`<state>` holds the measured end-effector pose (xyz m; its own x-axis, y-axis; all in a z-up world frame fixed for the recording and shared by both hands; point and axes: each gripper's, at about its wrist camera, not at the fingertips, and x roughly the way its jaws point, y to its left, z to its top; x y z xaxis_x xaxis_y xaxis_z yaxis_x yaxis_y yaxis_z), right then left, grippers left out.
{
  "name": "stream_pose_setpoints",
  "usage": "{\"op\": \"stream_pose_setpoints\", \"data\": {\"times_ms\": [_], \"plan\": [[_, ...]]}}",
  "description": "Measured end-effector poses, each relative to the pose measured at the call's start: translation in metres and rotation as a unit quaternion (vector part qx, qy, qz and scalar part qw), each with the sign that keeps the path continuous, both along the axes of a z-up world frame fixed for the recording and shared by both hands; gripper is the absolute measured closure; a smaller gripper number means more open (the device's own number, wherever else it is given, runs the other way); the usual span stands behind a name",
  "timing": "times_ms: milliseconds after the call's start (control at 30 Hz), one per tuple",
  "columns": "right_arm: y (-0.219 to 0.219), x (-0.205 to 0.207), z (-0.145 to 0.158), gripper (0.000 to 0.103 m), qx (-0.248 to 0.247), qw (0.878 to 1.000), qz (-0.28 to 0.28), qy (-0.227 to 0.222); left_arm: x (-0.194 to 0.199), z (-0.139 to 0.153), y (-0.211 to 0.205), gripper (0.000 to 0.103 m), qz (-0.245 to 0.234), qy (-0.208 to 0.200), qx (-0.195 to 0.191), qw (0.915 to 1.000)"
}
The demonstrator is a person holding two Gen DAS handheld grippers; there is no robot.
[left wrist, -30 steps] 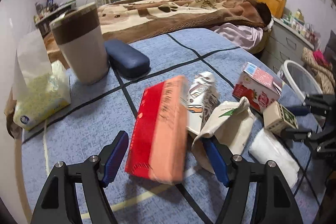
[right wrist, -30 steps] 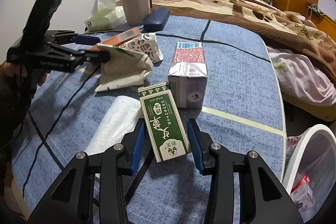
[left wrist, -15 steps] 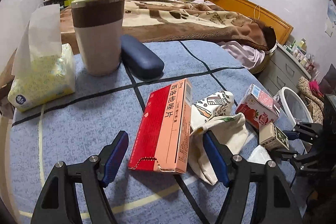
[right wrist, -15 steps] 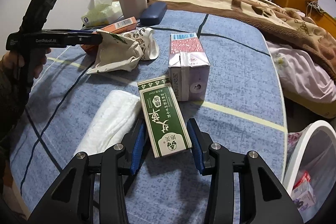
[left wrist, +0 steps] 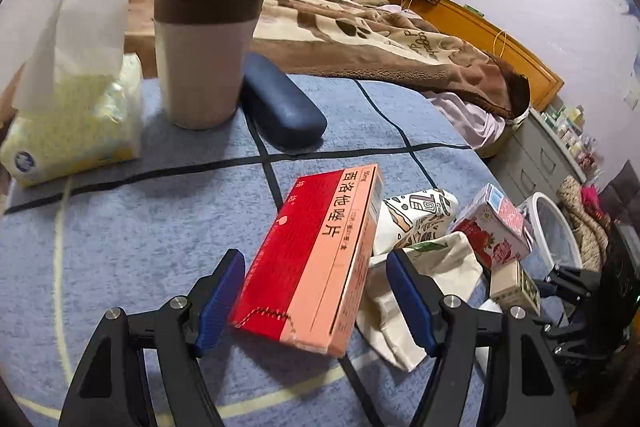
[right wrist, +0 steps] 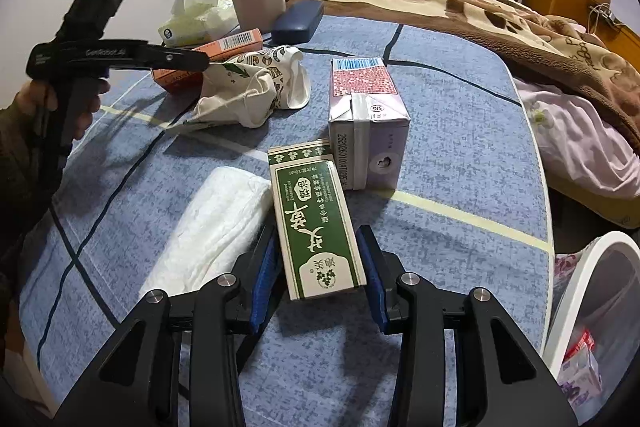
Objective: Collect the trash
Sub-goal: 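Grasp the red medicine box with the left tool while the right tool grasps the green carton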
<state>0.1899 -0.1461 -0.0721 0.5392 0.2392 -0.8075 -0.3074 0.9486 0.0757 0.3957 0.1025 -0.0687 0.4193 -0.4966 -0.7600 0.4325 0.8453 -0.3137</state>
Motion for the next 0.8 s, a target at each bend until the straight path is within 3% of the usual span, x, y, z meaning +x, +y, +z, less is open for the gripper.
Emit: {"op": "stream_pose_setpoints", "data": {"times_ms": [233,467,800], "plan": [[-0.001,0.002,-0.001,0.063,0.001,1.000,0.001,0.001,0.014,-0.017,-0.004,0.031,0.014,0.033,0.001,0.9994],[-0.002,0.002,-0.001,0.065,0.003,1.000,-0.002,-0.001,0.013,-0.018,-0.015,0.035,0.023,0.027,0.031,0.9989],[-0.004,-0.003,0.003,0.069,0.005,1.000,-0.013,-0.019,-0.011,-0.001,-0.007,0.039,0.051,0.001,0.035,0.9981]]}}
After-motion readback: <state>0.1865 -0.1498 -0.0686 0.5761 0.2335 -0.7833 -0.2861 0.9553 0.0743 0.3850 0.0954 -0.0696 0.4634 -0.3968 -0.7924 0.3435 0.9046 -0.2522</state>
